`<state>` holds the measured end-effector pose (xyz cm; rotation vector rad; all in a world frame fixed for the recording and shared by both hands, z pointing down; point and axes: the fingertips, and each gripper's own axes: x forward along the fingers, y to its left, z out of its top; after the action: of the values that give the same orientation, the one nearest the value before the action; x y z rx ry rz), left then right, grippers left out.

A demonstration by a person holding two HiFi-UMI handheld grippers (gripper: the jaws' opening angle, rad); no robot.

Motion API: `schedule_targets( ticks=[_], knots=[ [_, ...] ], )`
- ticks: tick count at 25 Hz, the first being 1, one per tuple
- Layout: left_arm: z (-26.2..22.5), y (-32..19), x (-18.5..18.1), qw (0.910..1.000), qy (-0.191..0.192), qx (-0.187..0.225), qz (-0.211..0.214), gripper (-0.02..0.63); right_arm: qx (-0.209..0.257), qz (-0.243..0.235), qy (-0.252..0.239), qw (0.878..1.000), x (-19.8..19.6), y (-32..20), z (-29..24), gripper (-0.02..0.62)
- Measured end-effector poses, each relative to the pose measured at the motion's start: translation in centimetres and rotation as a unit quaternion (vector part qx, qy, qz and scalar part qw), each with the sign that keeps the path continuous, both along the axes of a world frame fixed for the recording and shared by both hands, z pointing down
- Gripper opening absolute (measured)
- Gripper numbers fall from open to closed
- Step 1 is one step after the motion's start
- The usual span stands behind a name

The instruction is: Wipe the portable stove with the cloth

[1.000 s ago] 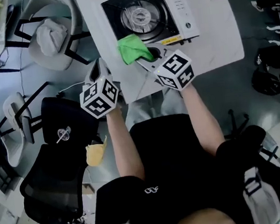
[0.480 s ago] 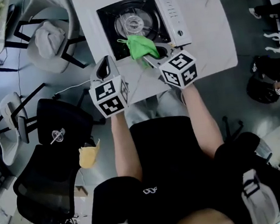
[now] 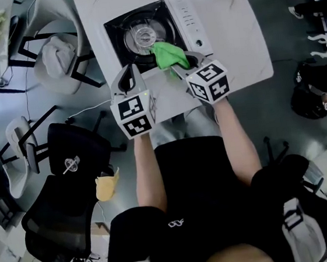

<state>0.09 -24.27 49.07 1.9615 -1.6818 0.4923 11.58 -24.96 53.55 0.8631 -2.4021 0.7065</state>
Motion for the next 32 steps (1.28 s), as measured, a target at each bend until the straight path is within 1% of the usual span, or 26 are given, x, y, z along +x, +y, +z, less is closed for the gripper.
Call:
schedule_targets(
  ticks=[2, 5, 9, 12, 14, 17, 20, 24, 26, 29, 30, 32],
  knots=[
    [-0.1, -0.4, 1.1, 1.0000, -0.003, 0.000, 0.008, -0.002, 0.001, 0.000, -0.029, 1.000, 0.7, 0.0, -0.7, 0.058],
    [-0.4, -1.0, 3.0, 0.9998, -0.001, 0.003, 0.021, -0.002, 0.003, 0.020, -0.069, 0.997, 2.9, -0.5, -1.8, 0.057],
    [-0.6, -1.8, 5.9, 0.9989, 0.005, 0.000, 0.048, -0.002, 0.011, 0.054, -0.080, 0.995, 6.3, -1.0, -2.6, 0.057],
    [-1.0, -2.7, 8.4, 0.9975, 0.006, 0.005, 0.071, -0.002, 0.008, 0.088, -0.072, 0.993, 9.1, -1.5, -2.3, 0.058],
    [-1.0, -3.0, 9.7, 0.9966, 0.005, 0.005, 0.083, -0.002, 0.007, 0.097, -0.063, 0.993, 10.4, -1.7, -2.0, 0.058],
    [-1.1, -3.4, 11.0, 0.9959, 0.003, 0.003, 0.091, -0.002, 0.018, 0.088, -0.050, 0.995, 11.0, -2.1, -2.2, 0.058],
    [-1.0, -3.6, 11.7, 0.9957, -0.002, -0.003, 0.092, -0.002, 0.029, 0.064, -0.022, 0.997, 10.7, -2.5, -1.8, 0.060],
    [-1.0, -3.6, 11.2, 0.9971, -0.007, -0.011, 0.075, -0.002, 0.024, 0.027, -0.001, 0.999, 9.2, -2.5, -1.3, 0.060],
    [-0.9, -3.7, 10.7, 0.9976, -0.012, -0.015, 0.066, -0.002, 0.022, 0.020, 0.010, 1.000, 9.0, -3.0, -0.7, 0.061],
    [-0.9, -4.1, 9.9, 0.9982, -0.020, -0.015, 0.054, -0.002, 0.019, 0.033, 0.019, 0.999, 9.5, -4.4, -0.3, 0.061],
    [-0.9, -4.2, 9.8, 0.9985, -0.017, -0.016, 0.050, -0.002, 0.015, 0.042, 0.019, 0.999, 9.9, -4.8, -0.3, 0.061],
    [-0.8, -4.4, 9.6, 0.9989, 0.003, -0.023, 0.040, -0.002, 0.013, 0.061, 0.023, 0.998, 10.4, -5.8, -0.4, 0.063]
  ],
)
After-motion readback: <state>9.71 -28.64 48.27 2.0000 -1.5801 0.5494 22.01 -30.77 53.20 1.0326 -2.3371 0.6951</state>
